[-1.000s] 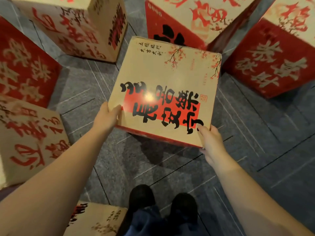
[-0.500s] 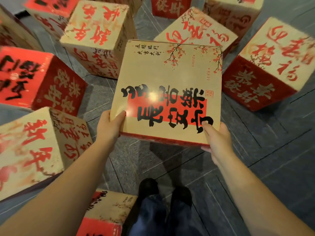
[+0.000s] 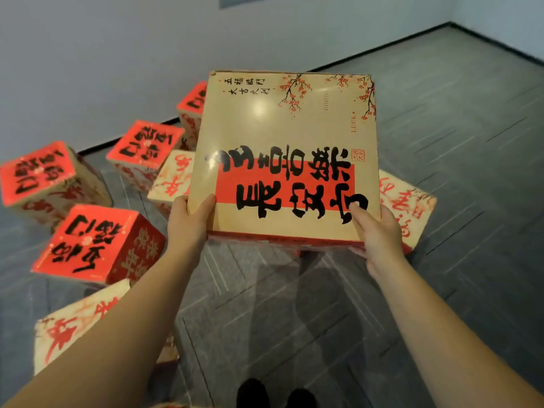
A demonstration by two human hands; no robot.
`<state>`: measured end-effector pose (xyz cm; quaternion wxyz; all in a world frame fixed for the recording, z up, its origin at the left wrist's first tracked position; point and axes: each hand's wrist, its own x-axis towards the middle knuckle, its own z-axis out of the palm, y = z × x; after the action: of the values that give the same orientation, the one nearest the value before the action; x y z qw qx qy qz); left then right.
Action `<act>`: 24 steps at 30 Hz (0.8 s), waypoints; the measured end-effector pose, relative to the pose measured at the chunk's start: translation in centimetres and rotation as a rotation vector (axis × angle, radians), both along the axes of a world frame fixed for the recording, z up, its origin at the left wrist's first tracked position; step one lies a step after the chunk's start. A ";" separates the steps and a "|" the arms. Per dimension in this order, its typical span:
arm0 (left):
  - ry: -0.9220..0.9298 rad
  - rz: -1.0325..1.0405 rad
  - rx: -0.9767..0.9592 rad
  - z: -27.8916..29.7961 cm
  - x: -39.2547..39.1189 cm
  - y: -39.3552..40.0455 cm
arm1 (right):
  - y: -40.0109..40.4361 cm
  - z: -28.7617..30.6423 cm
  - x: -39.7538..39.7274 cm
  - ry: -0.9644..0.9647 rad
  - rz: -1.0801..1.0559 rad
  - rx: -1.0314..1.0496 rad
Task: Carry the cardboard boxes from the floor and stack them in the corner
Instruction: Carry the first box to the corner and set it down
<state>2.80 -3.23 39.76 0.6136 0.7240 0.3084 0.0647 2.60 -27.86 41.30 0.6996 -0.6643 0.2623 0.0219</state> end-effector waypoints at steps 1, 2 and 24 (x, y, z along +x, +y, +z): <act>-0.036 -0.016 0.009 1.3 0.6 -0.4 | -0.5 1.3 0.3 -0.023 -0.018 0.006; -0.071 -0.034 0.016 2.7 1.2 -0.9 | -1.0 2.6 0.6 -0.044 -0.039 0.010; -0.260 -0.426 -0.147 16.2 11.9 -35.3 | -32.9 16.4 2.2 -0.254 -0.434 -0.144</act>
<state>14.73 -38.54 55.96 0.6988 0.7118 0.0712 0.0039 4.79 -60.78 57.71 0.6661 -0.6380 0.3097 -0.2310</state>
